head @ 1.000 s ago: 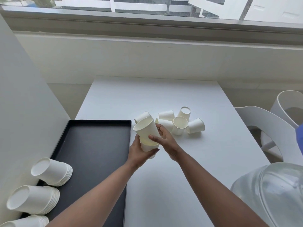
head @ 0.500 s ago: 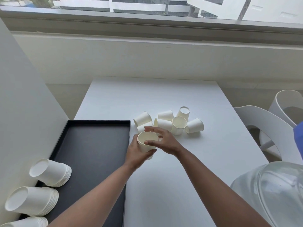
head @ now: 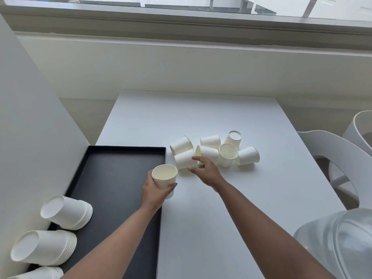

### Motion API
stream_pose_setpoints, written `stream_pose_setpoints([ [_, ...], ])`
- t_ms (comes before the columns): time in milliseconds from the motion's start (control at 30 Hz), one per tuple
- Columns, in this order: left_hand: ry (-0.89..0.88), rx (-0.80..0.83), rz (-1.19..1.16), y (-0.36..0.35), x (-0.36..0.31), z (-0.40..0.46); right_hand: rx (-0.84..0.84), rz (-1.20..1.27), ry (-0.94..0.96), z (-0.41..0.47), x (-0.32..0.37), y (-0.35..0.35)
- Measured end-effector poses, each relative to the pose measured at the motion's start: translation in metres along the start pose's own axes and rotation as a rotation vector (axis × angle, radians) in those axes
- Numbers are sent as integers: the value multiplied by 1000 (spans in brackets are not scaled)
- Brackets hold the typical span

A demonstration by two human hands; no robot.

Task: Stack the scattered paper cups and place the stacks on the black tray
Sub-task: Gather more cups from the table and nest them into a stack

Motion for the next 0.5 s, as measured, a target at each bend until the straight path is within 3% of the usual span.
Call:
stream_pose_setpoints([
  [267,-6,-21,-17,13,5,11,117,-65,-93,34,-5,-10],
  [500,-10,-19,-35,16,6,17,-121,106,-34,31,-12,3],
])
Point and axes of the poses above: each hand's wrist, its own z-axis towards the middle knuckle, its own y-axis out of the back of the hand, x = y × z, the point moved 9 cm from there along z, towards the middle knuckle, and after that the axes turned 14 degrees about x, right-handed, at the moved point
